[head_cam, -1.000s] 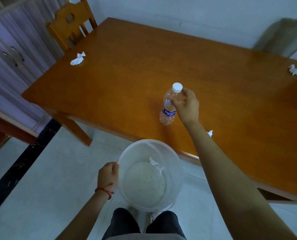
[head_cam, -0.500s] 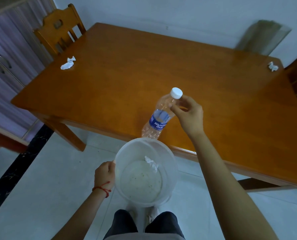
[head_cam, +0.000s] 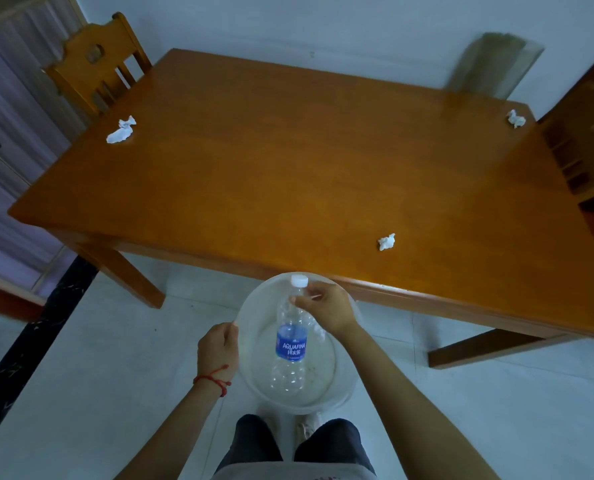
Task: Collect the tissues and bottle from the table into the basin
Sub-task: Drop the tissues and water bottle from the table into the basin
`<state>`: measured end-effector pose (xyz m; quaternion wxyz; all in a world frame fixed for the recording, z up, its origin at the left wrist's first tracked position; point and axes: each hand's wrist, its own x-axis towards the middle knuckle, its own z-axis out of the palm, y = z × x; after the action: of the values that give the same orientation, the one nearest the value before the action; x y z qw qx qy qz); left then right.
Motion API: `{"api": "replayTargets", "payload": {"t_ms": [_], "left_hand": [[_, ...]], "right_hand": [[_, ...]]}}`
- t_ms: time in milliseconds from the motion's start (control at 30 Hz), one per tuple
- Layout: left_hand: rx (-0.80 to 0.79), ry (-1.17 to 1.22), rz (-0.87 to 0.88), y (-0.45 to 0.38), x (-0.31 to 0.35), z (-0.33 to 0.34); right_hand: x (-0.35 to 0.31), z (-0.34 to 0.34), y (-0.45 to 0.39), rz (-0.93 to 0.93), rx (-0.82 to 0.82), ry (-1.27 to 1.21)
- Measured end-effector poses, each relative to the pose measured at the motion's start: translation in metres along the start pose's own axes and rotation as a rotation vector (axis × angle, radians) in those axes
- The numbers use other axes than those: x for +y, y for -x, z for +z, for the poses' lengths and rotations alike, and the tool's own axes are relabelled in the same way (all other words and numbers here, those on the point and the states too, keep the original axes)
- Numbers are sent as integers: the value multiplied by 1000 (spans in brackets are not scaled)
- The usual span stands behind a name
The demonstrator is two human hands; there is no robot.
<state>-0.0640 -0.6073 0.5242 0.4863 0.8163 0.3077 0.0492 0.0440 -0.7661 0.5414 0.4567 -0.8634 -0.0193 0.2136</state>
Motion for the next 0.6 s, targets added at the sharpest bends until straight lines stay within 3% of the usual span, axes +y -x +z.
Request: {"api": "replayTargets", "payload": {"t_ms": [233, 400, 600], "left_hand": [[-54, -15, 23, 1, -11, 10], [-92, -50, 34, 3, -12, 24], [-73, -86, -13, 11, -7, 51]], "right_hand": [[23, 5, 13, 69, -8, 160], [28, -23, 27, -42, 135, 248], [49, -88, 12, -109, 356, 131]]}}
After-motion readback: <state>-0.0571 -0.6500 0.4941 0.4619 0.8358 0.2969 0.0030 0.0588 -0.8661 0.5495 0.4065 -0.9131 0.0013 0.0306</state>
